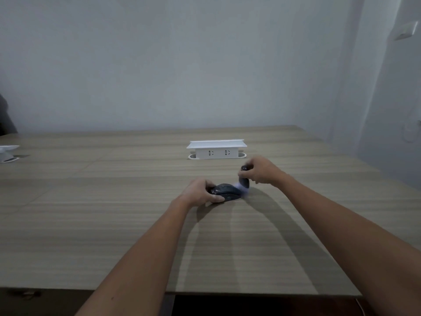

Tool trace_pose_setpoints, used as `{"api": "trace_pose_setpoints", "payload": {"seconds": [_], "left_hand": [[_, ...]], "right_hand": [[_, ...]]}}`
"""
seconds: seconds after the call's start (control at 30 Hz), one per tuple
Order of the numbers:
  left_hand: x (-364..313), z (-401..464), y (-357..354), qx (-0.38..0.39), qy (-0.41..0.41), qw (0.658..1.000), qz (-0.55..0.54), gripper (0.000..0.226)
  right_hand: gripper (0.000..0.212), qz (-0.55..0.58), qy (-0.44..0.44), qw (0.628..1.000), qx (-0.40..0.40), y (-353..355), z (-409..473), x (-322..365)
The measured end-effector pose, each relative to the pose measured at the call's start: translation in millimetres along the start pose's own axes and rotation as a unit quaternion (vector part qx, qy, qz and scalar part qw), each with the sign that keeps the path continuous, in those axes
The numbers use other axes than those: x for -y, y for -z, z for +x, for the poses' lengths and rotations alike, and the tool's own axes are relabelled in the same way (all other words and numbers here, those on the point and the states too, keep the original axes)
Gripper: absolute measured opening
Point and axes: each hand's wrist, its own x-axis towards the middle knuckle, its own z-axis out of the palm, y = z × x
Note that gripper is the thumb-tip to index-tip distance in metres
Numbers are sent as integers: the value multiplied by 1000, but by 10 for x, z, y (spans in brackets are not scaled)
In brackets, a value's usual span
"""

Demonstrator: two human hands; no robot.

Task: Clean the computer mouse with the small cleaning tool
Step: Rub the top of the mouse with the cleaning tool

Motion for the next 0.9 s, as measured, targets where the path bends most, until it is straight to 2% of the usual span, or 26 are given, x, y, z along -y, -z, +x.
{"api": "trace_pose_setpoints", "payload": {"seconds": [0.07,0.17,0.33,0.47,0.6,0.73,0.9], "left_hand": [[1,-3,-4,-2,2,1000,-4,34],[19,-5,4,-1,6,1000,-12,37],[-8,-36,-5,-5,1,1000,-30,33],[-2,-47,2,-2,7,999,-39,36],[-26,-50,-1,-7,4,999,-33,33],[-18,-51,8,4,12,999,-29,31],[-34,-63,16,5,8,1000,-25,26]], "right_hand": [[21,-12,-4,1000,-18,-6,27,24],[23,86,23,996,-5,-28,12,115],[26,-34,3,999,-21,-57,81,171],[24,15,33,999,1,-46,51,271],[25,-46,10,999,-14,-87,84,241],[19,7,37,999,5,-58,38,312],[22,-84,16,996,-6,-22,61,242]]}}
